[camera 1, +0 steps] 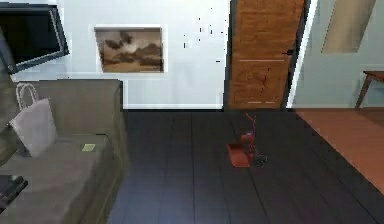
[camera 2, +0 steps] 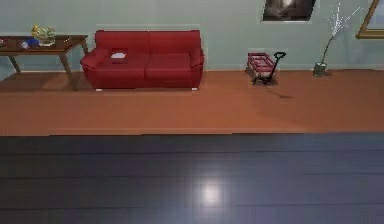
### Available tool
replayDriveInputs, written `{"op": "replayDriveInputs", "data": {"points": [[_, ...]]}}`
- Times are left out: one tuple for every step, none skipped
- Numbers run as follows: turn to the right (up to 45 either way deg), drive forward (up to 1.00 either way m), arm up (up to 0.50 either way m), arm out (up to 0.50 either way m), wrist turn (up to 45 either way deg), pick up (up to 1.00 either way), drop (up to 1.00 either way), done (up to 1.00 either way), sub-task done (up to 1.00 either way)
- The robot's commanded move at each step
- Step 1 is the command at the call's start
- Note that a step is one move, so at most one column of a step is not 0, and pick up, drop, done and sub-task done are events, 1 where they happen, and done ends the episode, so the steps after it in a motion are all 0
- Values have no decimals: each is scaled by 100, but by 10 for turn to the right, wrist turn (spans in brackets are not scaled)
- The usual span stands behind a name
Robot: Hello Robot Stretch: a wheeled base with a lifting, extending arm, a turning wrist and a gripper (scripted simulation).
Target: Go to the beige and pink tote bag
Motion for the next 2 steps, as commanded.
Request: {"op": "replayDriveInputs", "data": {"points": [[0, 45, 0, 0, 0, 0, 0, 0, 0], [-450, 0, 0, 0, 0, 0, 0, 0, 0]]}}
